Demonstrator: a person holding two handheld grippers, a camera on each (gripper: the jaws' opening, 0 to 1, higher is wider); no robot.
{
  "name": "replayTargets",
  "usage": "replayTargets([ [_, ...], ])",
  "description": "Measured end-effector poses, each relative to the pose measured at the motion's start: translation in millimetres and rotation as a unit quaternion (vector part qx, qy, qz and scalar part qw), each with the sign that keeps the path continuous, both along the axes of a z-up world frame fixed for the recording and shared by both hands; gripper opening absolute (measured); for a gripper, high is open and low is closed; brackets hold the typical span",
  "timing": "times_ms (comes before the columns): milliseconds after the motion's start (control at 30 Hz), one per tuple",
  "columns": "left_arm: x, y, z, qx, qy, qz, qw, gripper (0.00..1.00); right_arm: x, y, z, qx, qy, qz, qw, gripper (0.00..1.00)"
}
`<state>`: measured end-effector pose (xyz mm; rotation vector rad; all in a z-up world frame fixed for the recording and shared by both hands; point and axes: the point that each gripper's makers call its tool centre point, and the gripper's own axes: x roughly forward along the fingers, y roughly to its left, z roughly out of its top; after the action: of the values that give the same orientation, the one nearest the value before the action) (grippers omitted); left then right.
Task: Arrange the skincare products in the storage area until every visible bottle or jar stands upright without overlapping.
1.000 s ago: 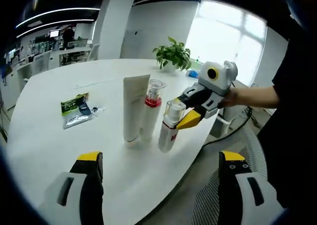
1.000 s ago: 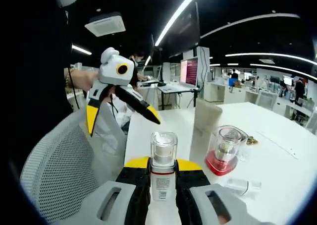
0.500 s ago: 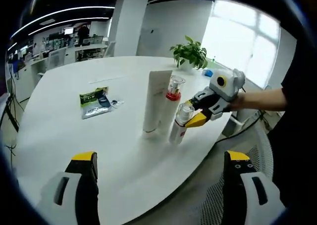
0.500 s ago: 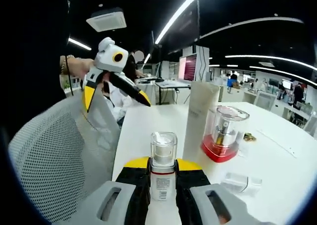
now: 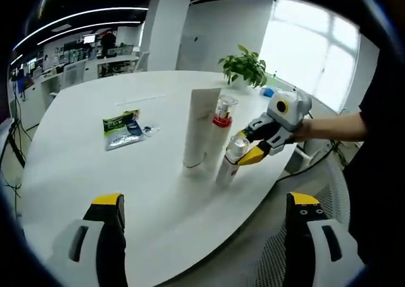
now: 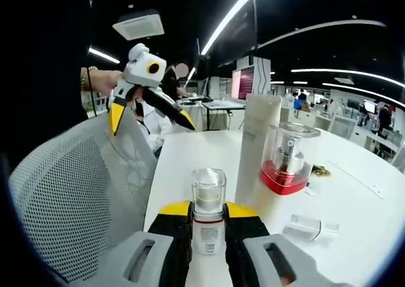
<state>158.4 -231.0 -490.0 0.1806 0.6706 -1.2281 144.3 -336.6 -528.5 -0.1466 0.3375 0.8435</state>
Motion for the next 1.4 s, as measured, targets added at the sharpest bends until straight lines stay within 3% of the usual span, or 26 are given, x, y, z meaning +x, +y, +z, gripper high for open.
replayTargets([
  [100, -1.4, -1.7, -1.1, 0.001, 0.001, -0.007, 1.0000, 0.99, -2.3, 0.2, -0.4, -0.004, 0.006, 0.004, 1.0000, 0.12],
  [167, -1.7, -2.9, -1.5, 0.002, 0.001, -0.010, 1.0000, 0.98, -5.0, 0.1, -5.7, -0.028, 0.009, 0.014, 0.9995, 0.12],
  [467, -2.5, -4.7, -2.1, 0.004, 0.002, -0.020, 0.9998, 0.98, -7.5, -2.6, -24.6, -0.029, 0.039, -0.010, 0.9988, 0.23],
  [667, -3.3, -1.5, -5.6, 0.009, 0.004, -0.021, 0.9997, 0.97, -13.1, -8.9, -45.7, -0.034, 0.062, -0.024, 0.9972, 0.19],
  [833, -3.8, 0.0, -7.3, 0.010, 0.006, -0.020, 0.9997, 0.97, -12.3, -7.2, -49.3, -0.037, 0.066, -0.031, 0.9966, 0.19],
  [967, -3.5, 0.5, -8.3, 0.011, 0.008, -0.019, 0.9997, 0.97, -9.5, -8.0, -50.9, -0.043, 0.065, -0.032, 0.9964, 0.13],
  [1400, -4.6, 0.8, -12.8, 0.013, 0.012, -0.018, 0.9997, 0.96, -0.4, -13.8, -53.6, -0.061, 0.064, -0.017, 0.9959, 0.12],
])
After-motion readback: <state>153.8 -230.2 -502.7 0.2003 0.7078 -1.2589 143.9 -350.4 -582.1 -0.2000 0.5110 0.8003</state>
